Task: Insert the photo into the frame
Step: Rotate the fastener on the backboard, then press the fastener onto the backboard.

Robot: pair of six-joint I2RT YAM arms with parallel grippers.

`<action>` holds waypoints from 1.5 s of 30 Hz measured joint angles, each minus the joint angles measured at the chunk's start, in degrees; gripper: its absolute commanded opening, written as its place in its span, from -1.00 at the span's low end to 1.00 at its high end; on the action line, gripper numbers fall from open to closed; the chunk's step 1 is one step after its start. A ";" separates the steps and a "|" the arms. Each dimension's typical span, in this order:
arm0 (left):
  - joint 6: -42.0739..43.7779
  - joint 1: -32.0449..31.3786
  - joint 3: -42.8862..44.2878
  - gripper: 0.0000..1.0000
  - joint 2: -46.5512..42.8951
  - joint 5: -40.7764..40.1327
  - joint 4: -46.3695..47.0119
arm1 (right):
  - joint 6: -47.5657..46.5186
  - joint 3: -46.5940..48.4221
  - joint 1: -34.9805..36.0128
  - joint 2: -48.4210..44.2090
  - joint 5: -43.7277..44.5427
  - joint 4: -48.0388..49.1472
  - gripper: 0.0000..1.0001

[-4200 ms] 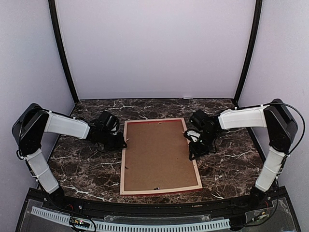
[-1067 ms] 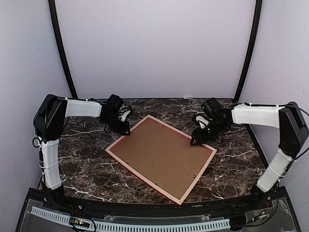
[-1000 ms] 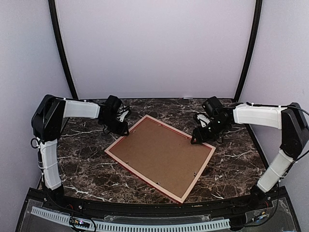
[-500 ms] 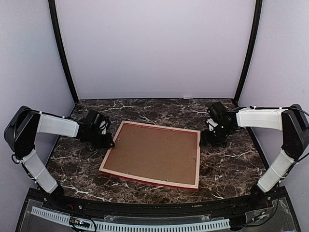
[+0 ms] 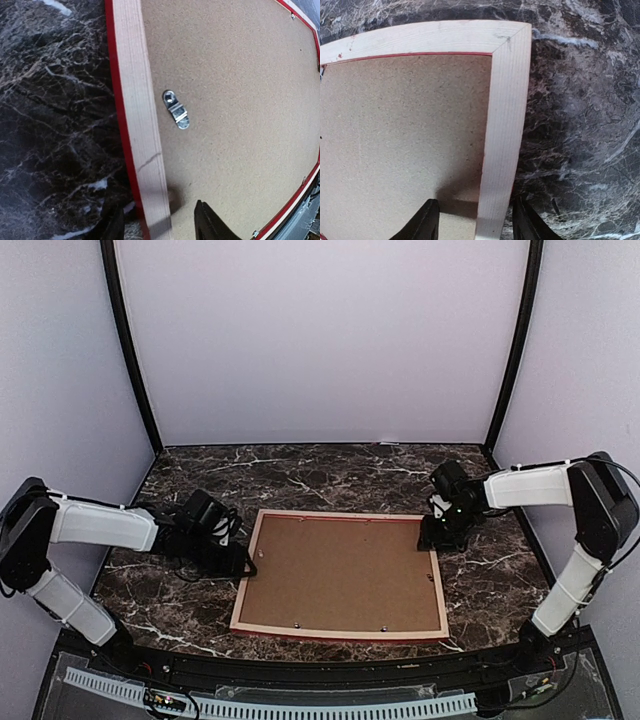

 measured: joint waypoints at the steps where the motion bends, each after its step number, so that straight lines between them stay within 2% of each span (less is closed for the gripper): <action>1: -0.20 0.02 0.02 0.18 -0.79 -0.15 -0.98 | -0.15 -0.22 -0.20 0.11 0.00 0.17 -0.17; 4: -0.13 0.04 0.48 0.34 -2.34 -0.85 -2.93 | -0.28 -0.52 -0.59 0.22 -0.09 0.85 -0.37; 8: 0.94 0.07 2.71 0.38 -1.95 -2.01 -4.44 | -0.87 -0.57 -0.94 0.33 -0.17 1.46 -0.56; 12: 2.62 0.07 6.25 0.39 1.38 -2.78 -4.94 | -1.51 -0.48 -1.09 0.61 -0.20 2.54 -0.68; 17: 4.57 0.07 10.05 0.38 5.55 -4.61 -5.35 | -1.68 -0.37 -1.09 0.83 -0.20 3.17 -0.73; 23: 5.97 0.07 14.51 0.20 10.05 -7.87 -6.64 | -1.73 -0.35 -1.09 0.85 -0.22 3.19 -0.76; 28: 6.38 0.07 15.02 0.14 12.02 -8.85 -7.28 | -1.88 -0.35 -1.18 0.85 -0.24 3.21 -0.77; 40: 6.51 0.31 15.02 -0.34 12.37 -9.20 -7.69 | -1.97 -0.35 -1.36 0.94 -0.81 3.54 -0.80; 45: 6.56 0.44 15.02 -0.41 12.20 -9.25 -7.89 | -2.12 -0.35 -1.40 0.98 -0.87 3.61 -0.81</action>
